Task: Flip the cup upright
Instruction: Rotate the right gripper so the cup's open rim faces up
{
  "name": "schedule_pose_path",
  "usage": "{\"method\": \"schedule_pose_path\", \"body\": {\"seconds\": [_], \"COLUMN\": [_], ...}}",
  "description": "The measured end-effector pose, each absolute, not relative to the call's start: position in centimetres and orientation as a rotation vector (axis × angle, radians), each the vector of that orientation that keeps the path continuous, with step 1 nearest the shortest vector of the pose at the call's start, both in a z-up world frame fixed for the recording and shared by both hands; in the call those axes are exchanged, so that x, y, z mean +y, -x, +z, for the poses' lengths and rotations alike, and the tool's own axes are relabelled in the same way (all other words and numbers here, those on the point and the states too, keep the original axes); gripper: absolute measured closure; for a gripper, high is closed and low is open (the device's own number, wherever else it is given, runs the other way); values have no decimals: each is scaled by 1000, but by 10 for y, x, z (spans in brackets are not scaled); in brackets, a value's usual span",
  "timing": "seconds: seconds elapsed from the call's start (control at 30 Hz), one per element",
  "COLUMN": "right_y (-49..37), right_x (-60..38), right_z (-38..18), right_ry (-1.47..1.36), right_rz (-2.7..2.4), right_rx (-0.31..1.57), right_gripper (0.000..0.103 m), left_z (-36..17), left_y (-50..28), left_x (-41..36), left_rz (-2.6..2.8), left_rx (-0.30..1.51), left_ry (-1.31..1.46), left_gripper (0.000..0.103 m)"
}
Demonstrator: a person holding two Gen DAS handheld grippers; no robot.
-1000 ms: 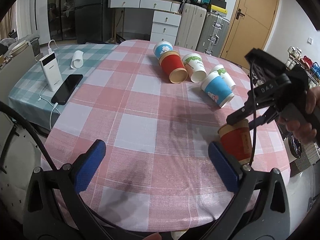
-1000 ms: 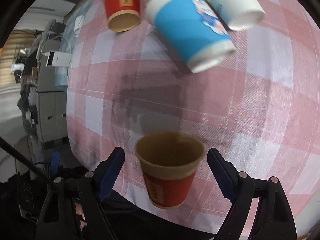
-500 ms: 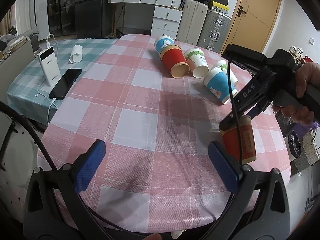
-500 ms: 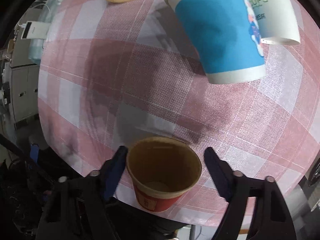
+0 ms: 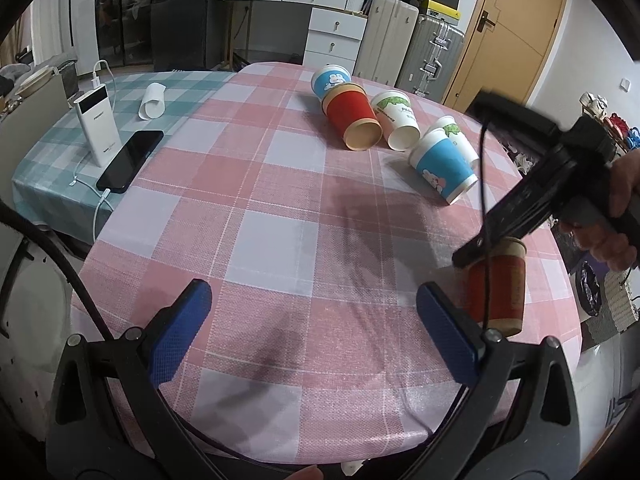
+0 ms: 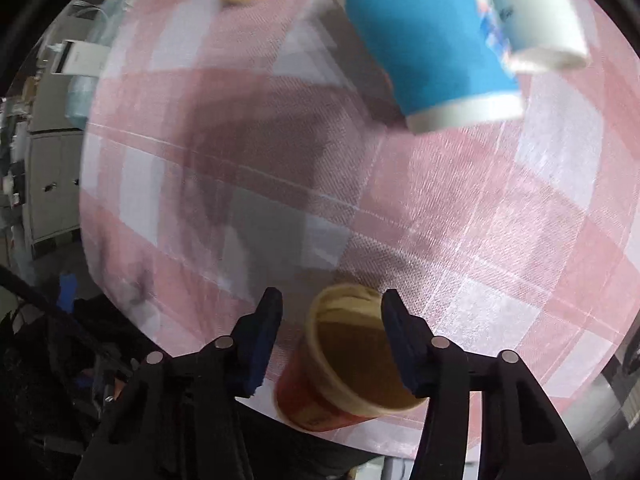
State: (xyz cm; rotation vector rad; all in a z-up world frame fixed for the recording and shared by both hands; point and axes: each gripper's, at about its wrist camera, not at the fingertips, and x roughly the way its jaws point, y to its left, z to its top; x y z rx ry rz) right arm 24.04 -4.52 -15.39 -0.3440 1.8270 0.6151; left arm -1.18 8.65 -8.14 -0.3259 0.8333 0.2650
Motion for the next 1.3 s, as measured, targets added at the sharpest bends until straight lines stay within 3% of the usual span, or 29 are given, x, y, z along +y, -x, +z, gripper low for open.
{"method": "schedule_pose_path", "body": {"seconds": [0.07, 0.2, 0.37, 0.7, 0.83, 0.97, 1.3], "right_y": [-243, -245, -247, -252, -247, -244, -229], "right_x": [-47, -64, -106, -119, -109, -102, -77], "right_z": [-138, -122, -141, -184, -182, -184, -163], "right_ry": [314, 283, 205, -151, -135, -85, -17], "right_rz": [634, 625, 524, 593, 587, 557, 582], "right_rx": [1766, 1743, 1829, 1965, 1968, 1979, 1806], "right_gripper": [14, 12, 10, 10, 16, 31, 33], "left_z": [-82, -82, -86, -91, -93, -94, -92], "left_y": [11, 10, 9, 5, 4, 4, 5], "left_x": [85, 81, 79, 76, 78, 78, 79], "left_rz": [262, 253, 244, 236, 240, 238, 239], "left_rx": [835, 838, 847, 864, 870, 872, 868], "left_ry": [325, 318, 321, 316, 323, 327, 326], "left_gripper": [1, 1, 1, 1, 1, 1, 1]}}
